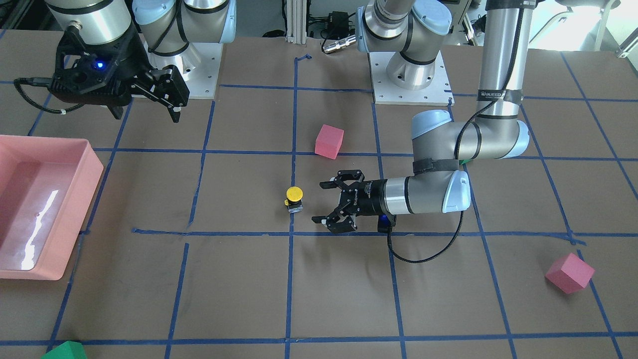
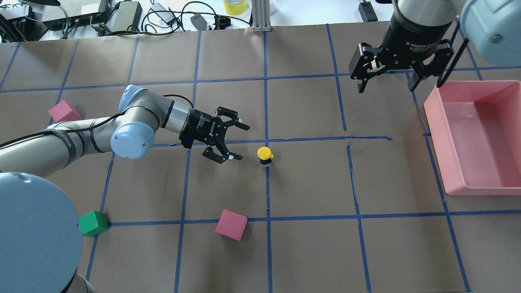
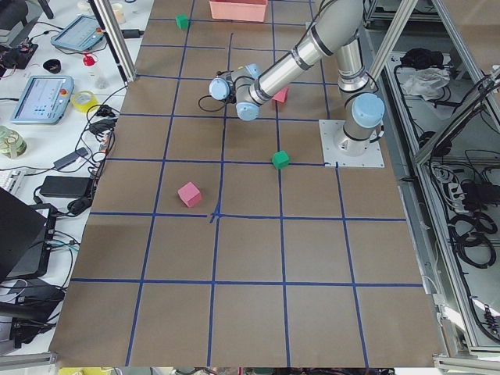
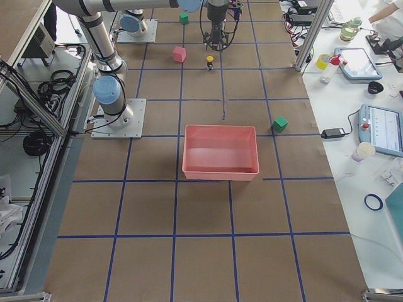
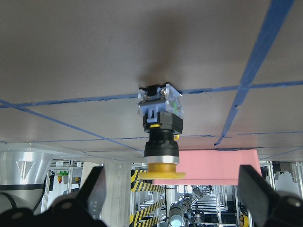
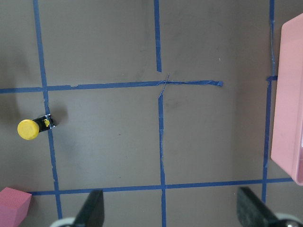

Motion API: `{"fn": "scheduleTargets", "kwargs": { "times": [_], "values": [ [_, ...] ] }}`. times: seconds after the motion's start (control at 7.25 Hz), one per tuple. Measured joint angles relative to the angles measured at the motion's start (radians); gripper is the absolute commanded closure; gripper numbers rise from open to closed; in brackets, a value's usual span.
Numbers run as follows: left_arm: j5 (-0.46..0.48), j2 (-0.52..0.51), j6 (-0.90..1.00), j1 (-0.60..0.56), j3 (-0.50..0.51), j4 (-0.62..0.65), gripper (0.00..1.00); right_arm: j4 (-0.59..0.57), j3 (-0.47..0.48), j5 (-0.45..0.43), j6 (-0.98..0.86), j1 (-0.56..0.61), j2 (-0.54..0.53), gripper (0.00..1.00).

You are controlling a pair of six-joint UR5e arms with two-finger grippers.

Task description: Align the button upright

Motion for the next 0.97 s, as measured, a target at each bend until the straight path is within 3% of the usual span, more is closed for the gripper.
{"fn": "scheduleTargets", "kwargs": {
  "times": [0.28,0.41,0.69,0.97],
  "values": [
    [0.196,0.074,0.038,0.013,0.131,-0.024,0.0,-0.001,0.0,0.0,0.001,-0.001,-0.001,0.0],
    [0.299,0.109,0.151,0.015,0.183,-0.05,0.0,-0.001,0.0,-0.001,0.001,-0.001,-0.001,0.0],
    [0.595,0.175,0.513,0.017,0.291,-0.176,0.0,-0.001,0.0,-0.001,0.001,-0.001,-0.001,0.0],
    [0.77,0.248,0.838,0.017,0.402,-0.301,0.0,-0.001,0.0,-0.002,0.0,-0.001,-0.001,0.0]
  ]
}}
